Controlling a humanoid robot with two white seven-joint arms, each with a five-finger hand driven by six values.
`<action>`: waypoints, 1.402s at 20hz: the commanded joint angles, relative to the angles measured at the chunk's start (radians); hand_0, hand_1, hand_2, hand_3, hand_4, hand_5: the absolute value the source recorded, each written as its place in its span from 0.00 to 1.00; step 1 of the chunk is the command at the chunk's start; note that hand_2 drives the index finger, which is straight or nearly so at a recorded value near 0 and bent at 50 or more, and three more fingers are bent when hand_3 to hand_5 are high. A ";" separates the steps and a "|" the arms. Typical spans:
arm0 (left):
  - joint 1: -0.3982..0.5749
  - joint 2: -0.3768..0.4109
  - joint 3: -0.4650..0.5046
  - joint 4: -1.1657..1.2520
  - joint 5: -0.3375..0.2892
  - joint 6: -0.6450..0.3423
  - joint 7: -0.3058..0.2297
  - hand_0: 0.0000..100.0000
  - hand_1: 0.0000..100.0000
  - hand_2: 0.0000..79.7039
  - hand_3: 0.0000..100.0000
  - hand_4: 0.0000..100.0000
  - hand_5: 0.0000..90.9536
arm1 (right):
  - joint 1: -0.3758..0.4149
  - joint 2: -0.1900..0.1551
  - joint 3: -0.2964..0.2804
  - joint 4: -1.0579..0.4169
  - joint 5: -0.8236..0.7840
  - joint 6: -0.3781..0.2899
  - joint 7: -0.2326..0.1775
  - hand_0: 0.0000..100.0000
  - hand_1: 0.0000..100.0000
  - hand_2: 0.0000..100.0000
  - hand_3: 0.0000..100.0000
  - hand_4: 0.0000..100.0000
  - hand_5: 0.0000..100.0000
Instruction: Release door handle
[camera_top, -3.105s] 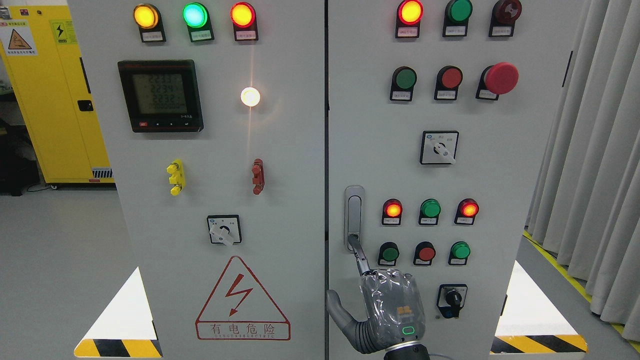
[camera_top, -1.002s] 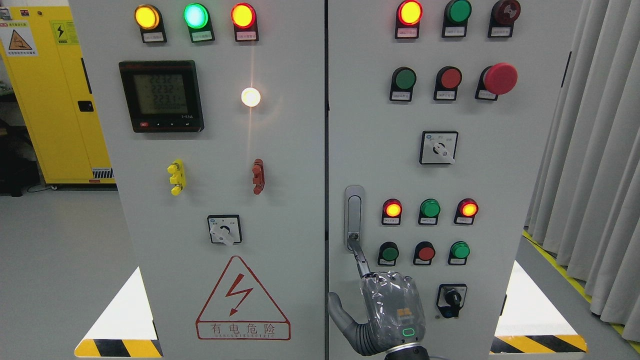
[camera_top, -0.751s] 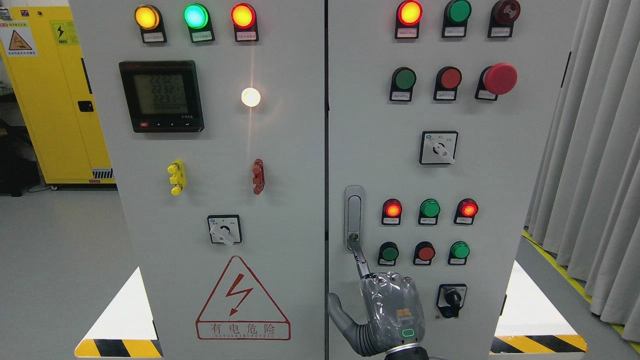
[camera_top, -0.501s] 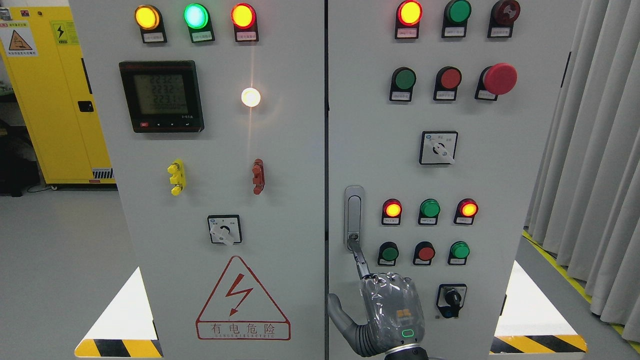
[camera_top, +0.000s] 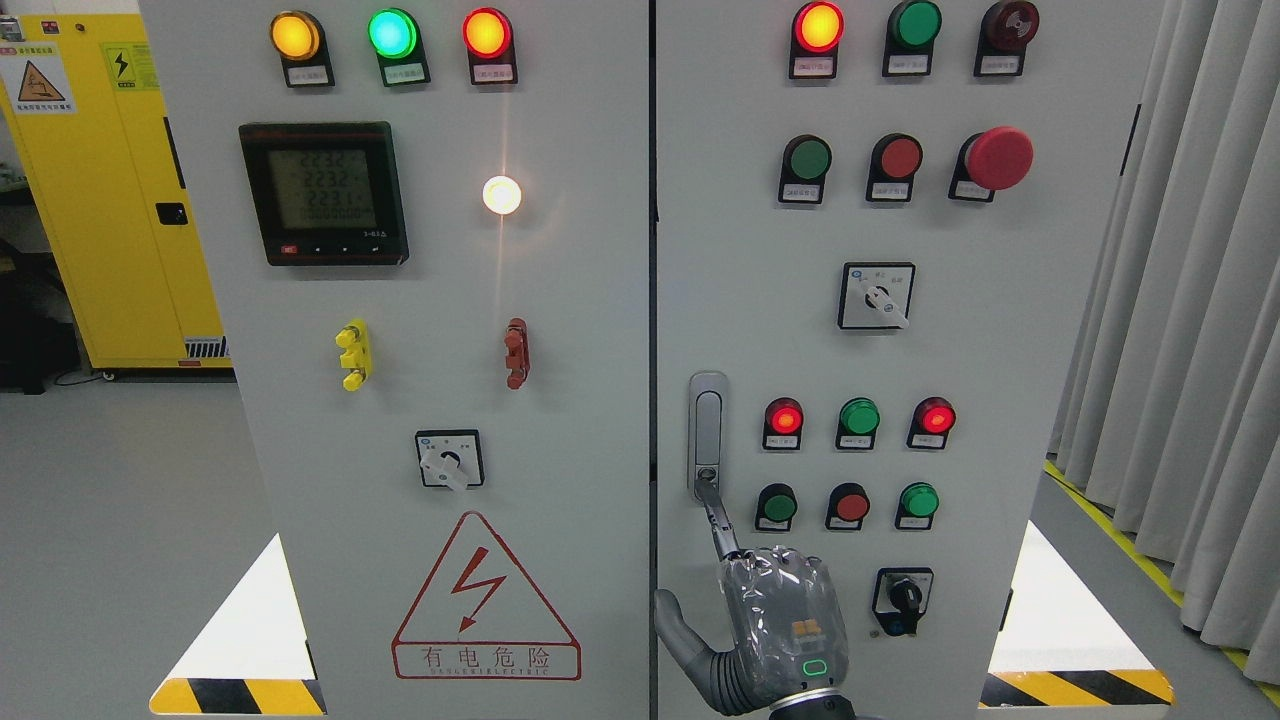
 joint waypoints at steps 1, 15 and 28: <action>0.000 0.000 0.000 0.000 0.000 0.000 0.000 0.12 0.56 0.00 0.00 0.00 0.00 | 0.003 0.000 0.001 0.003 0.000 0.000 0.001 0.47 0.30 0.02 1.00 1.00 1.00; 0.000 0.000 0.000 0.000 0.000 0.000 0.000 0.12 0.56 0.00 0.00 0.00 0.00 | 0.012 0.000 -0.001 -0.002 -0.001 0.000 0.001 0.47 0.30 0.02 1.00 1.00 1.00; 0.000 0.000 0.000 0.000 0.000 0.000 0.000 0.12 0.56 0.00 0.00 0.00 0.00 | 0.014 -0.002 -0.001 -0.057 -0.006 -0.006 -0.004 0.48 0.31 0.02 1.00 1.00 1.00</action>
